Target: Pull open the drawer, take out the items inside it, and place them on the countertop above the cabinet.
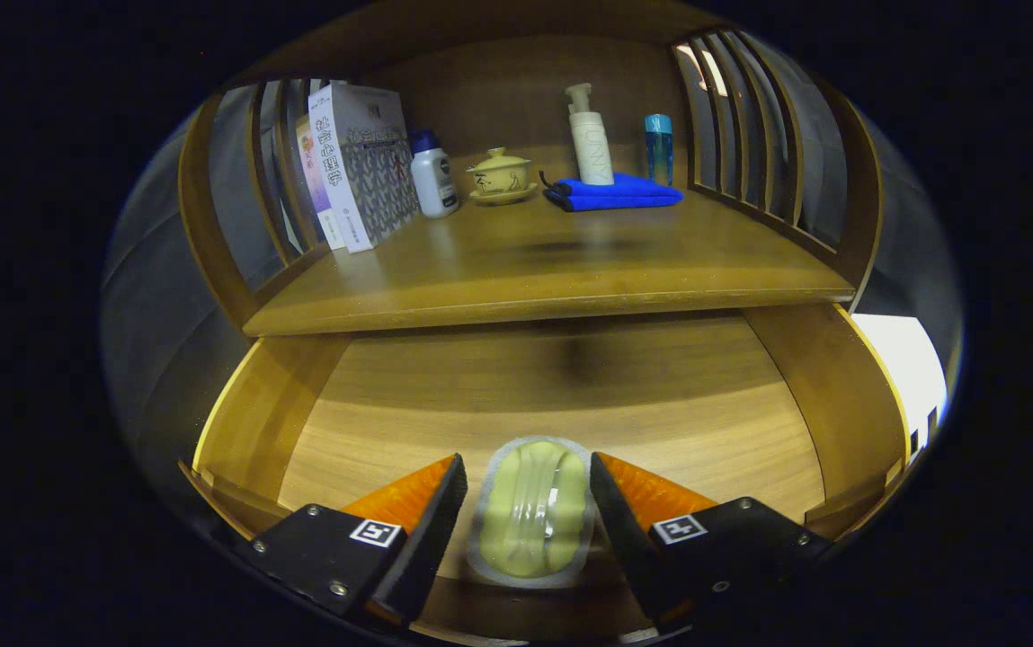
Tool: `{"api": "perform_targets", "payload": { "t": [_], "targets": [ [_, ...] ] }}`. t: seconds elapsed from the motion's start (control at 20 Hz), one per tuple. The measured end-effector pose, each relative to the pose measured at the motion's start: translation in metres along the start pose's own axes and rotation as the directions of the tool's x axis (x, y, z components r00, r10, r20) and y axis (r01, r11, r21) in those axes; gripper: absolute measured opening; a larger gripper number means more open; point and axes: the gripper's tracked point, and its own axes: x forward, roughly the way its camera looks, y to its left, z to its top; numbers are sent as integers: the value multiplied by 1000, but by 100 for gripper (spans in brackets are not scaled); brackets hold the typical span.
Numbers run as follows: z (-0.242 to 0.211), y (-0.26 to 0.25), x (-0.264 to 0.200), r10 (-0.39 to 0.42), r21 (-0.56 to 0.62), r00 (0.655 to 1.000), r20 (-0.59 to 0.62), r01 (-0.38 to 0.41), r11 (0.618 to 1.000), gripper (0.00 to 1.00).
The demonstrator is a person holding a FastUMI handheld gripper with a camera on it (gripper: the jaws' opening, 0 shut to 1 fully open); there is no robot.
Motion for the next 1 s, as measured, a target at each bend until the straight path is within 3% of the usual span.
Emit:
{"api": "perform_targets", "payload": {
  "t": [0.2, 0.45, 1.0],
  "targets": [
    [-4, -4, 3, -17, -8, 1000, -14, 17, 1000, 64],
    [-4, -5, 2, -18, -11, 1000, -15, 18, 1000, 26],
    [26, -1, -25, -2, -73, 992, 125, 11, 997, 23]
  ]
}}
